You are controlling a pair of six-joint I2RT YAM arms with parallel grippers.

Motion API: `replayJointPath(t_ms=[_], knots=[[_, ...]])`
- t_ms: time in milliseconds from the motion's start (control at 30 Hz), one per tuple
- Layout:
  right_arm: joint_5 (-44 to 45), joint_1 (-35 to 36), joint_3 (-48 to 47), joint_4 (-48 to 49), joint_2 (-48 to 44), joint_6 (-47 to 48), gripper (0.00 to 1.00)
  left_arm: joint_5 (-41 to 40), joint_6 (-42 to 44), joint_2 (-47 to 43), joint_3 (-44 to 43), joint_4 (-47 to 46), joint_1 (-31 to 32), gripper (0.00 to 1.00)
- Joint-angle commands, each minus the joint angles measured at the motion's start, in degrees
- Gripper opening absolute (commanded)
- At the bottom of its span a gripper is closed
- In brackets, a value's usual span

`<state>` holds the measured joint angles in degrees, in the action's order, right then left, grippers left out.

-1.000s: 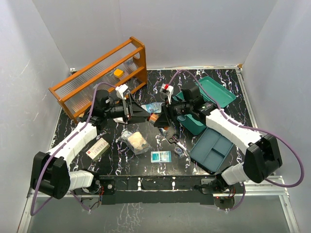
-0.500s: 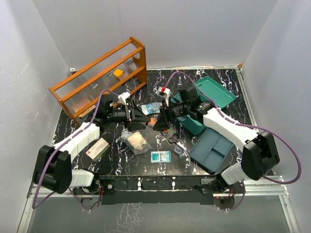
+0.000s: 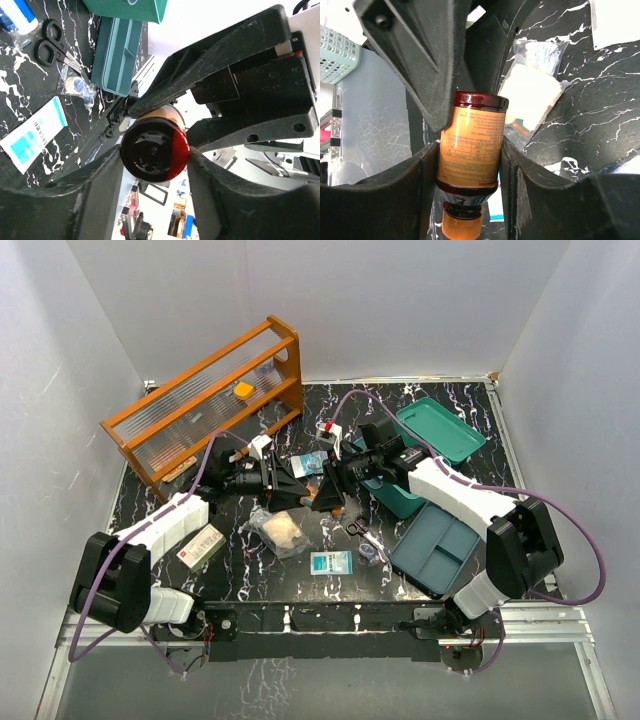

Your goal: Organize the medicine kit

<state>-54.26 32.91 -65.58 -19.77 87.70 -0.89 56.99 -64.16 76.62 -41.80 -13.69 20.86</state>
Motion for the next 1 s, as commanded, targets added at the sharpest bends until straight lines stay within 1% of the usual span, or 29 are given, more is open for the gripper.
replayJointPath(t_ms=[0, 100, 167, 233, 267, 300, 400, 500, 567, 633, 667, 733, 767, 833, 967], knots=[[-2.01, 0.25, -3.54, 1.78, 0.03, 0.96, 0.36, 2.6, -3.04, -1.37, 1.05, -1.07, 0.32, 0.46], [-1.7, 0.25, -3.24, 1.81, 0.19, 0.96, 0.38, 2.31, -2.91, -1.71, 1.04, -1.17, 0.37, 0.36], [-1.6, 0.25, -2.88, 1.59, -0.18, 1.29, 0.43, 1.7, -3.25, -1.86, 1.08, -1.31, 0.33, 0.26], [-0.99, 0.27, -2.29, 1.66, -0.99, 1.47, 0.48, 0.08, -3.11, -2.42, 0.51, -0.16, 0.33, 0.23], [-0.15, 0.28, -1.93, 1.66, -1.58, 1.5, 0.52, -0.43, -3.18, -2.84, 0.23, -0.06, 0.32, 0.22], [0.9, 0.28, -1.59, 1.69, -2.19, 1.5, 0.57, -0.88, -3.29, -3.26, -0.2, 0.05, 0.32, 0.21], [5.25, 0.13, -0.6, 1.78, -4.55, 0.68, 0.7, -2.72, -3.07, -4.36, -1.44, 0.71, 0.25, 0.22], [10.42, -0.41, 0.4, 3.57, -8.07, -2.86, 0.76, -6.32, -3.0, -5.43, -2.41, 3.11, 0.17, 0.22], [16.51, -0.57, 2.49, 8.09, -10.79, -9.04, 0.78, -11.03, -1.08, -6.8, -3.7, 8.05, 0.14, 0.22], [24.56, -0.57, 5.39, 12.99, -13.74, -16.94, 0.79, -18.4, 3.1, -7.7, -6.3, 16.53, 0.06, 0.21], [28.37, -0.53, 7.12, 15.73, -15.08, -20.8, 0.79, -23.4, 5.07, -8.0, -7.78, 20.24, 0.06, 0.21], [34.39, -0.47, 10.15, 19.32, -16.96, -29.6, 0.79, -29.07, 7.2, -8.71, -9.45, 24.2, 0.06, 0.22], [36.31, -0.26, 11.73, 20.93, -17.81, -34.0, 0.77, -31.25, 7.69, -9.12, -9.66, 24.44, 0.06, 0.21], [41.42, 0.05, 14.21, 22.56, -19.44, -43.36, 0.75, -32.87, 8.18, -10.12, -9.2, 22.39, 0.06, 0.21], [50.42, 0.27, 16.93, 20.07, -21.6, -66.03, 0.72, -36.41, 10.51, -11.44, -9.03, 18.29, 0.06, 0.22]])
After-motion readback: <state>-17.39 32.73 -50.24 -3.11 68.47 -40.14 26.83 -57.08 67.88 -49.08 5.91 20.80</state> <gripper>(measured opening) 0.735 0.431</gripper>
